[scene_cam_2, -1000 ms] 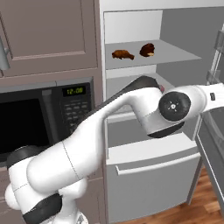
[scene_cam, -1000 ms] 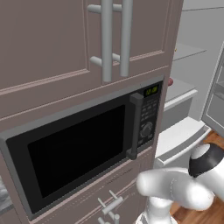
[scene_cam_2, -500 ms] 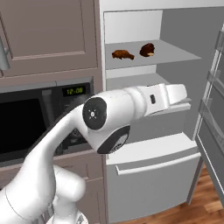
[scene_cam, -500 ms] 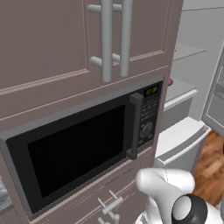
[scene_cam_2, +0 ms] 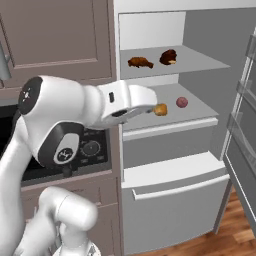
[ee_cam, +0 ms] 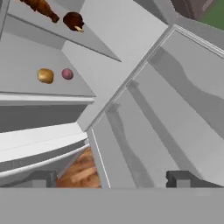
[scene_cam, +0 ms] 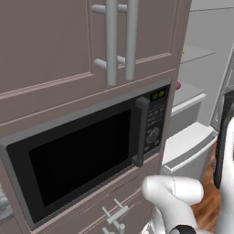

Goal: Gather the potato and onion from the fridge and place them on a tray on the dining counter. Then gather the steak and chicken drumstick from the fridge and place them on the other tray.

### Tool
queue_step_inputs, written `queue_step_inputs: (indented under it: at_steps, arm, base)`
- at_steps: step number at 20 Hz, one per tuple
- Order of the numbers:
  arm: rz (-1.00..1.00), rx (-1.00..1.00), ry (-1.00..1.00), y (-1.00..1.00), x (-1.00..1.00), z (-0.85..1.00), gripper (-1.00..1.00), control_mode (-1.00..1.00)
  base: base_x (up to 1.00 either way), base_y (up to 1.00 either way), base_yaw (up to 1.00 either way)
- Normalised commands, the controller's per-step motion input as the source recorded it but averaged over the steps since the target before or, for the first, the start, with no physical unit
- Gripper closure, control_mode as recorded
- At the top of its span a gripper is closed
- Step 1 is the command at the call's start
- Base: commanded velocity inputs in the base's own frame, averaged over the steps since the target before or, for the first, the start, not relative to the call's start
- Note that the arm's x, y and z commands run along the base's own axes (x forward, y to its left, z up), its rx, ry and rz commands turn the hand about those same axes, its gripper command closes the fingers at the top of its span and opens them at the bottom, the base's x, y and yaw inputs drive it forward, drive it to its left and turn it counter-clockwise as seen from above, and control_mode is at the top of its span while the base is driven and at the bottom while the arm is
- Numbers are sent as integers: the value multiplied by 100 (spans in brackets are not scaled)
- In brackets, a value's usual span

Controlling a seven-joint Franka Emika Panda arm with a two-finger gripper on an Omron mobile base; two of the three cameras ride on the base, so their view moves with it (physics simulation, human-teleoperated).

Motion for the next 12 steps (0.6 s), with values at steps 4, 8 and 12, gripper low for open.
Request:
queue_step_inputs:
  at_steps: [4,8,12]
  arm:
    - [0,26,16,70,-66,1,-100,-100]
    - [4,16,-3,46,-51,0,-100,-100]
    - [13,9,-3,44,-37,0,-100,-100]
  base:
    - [0,0,0]
    - [0,0,0]
    - [0,0,0]
